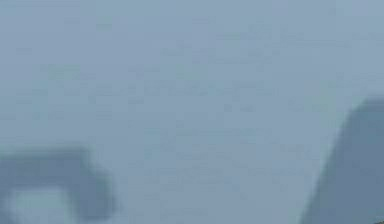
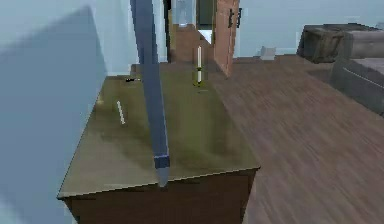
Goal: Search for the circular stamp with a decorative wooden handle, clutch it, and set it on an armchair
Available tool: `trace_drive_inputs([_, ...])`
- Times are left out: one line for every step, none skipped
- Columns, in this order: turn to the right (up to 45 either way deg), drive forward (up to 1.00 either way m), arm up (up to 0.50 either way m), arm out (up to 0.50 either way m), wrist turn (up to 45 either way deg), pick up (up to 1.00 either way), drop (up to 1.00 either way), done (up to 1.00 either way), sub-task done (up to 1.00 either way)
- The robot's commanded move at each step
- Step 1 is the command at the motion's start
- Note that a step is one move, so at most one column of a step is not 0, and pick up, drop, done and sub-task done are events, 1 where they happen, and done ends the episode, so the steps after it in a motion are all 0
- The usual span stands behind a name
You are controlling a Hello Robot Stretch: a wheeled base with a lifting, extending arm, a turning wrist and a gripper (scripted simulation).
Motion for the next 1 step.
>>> trace_drive_inputs([-45.0, 0.0, 0.0, 0.0, 0.0, 0.0, 0.0, 0.0, 0.0])
